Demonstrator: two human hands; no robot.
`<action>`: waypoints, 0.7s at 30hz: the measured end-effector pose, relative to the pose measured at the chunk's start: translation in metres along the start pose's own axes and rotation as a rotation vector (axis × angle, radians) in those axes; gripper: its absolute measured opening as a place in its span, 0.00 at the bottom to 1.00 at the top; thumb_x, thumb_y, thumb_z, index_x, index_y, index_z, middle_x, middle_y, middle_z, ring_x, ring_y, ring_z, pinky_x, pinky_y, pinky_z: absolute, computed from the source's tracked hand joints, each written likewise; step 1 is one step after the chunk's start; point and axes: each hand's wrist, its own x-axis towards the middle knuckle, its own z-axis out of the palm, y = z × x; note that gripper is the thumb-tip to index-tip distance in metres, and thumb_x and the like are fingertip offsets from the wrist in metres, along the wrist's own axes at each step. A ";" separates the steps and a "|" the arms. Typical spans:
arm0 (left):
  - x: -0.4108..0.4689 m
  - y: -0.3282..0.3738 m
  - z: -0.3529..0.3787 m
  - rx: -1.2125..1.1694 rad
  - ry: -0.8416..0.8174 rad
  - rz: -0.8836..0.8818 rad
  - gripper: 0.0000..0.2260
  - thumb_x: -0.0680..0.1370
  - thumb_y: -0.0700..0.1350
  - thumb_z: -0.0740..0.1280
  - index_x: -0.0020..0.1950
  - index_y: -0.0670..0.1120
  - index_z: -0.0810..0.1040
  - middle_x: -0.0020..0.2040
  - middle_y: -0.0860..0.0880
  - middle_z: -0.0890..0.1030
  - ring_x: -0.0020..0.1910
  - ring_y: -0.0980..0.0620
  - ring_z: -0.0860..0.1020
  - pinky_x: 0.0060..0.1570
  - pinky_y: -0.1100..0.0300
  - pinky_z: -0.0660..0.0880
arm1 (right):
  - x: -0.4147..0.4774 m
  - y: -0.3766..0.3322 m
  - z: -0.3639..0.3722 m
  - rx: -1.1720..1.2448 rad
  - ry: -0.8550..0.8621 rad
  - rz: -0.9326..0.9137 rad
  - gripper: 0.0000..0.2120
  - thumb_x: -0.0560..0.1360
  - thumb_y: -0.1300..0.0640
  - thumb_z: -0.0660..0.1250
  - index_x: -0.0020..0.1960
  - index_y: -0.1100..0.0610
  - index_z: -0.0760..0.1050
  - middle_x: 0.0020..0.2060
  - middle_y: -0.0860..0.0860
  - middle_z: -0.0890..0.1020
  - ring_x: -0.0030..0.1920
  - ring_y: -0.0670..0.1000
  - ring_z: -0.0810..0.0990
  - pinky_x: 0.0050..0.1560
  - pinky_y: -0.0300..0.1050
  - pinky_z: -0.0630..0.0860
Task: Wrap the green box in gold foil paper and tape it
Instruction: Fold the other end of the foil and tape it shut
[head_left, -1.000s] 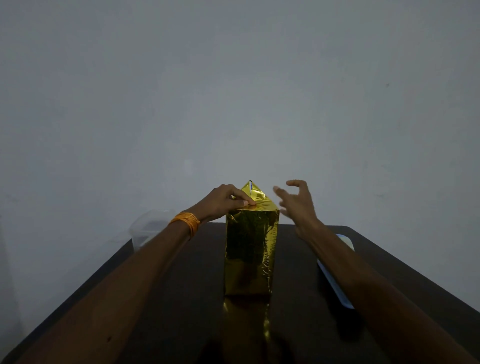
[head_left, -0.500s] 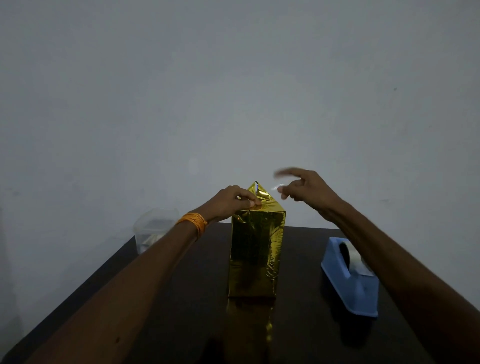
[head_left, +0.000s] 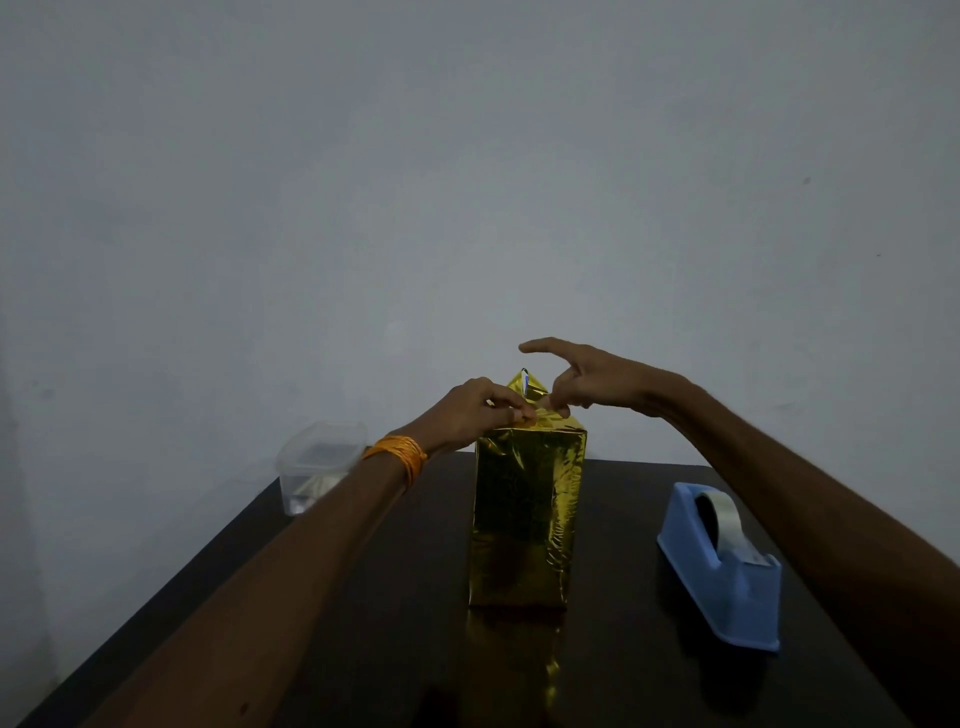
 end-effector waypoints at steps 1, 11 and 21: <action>0.000 0.000 0.000 -0.009 0.000 -0.003 0.10 0.81 0.42 0.64 0.59 0.46 0.83 0.48 0.53 0.76 0.49 0.54 0.73 0.48 0.58 0.70 | 0.002 0.001 0.000 -0.012 -0.009 0.010 0.32 0.76 0.62 0.68 0.75 0.45 0.61 0.33 0.49 0.82 0.41 0.48 0.74 0.43 0.45 0.69; 0.004 -0.007 0.001 0.003 0.011 -0.034 0.10 0.80 0.43 0.66 0.58 0.46 0.83 0.51 0.48 0.77 0.47 0.53 0.74 0.48 0.58 0.70 | 0.015 0.006 0.003 -0.111 -0.084 0.068 0.33 0.75 0.64 0.69 0.76 0.48 0.61 0.42 0.51 0.80 0.42 0.47 0.75 0.41 0.41 0.70; 0.005 -0.010 -0.001 0.009 -0.015 -0.023 0.09 0.80 0.44 0.66 0.58 0.46 0.83 0.53 0.47 0.78 0.49 0.52 0.74 0.46 0.58 0.69 | 0.003 0.020 0.004 -0.288 0.085 0.117 0.38 0.73 0.43 0.72 0.78 0.47 0.59 0.57 0.50 0.74 0.42 0.47 0.80 0.44 0.39 0.71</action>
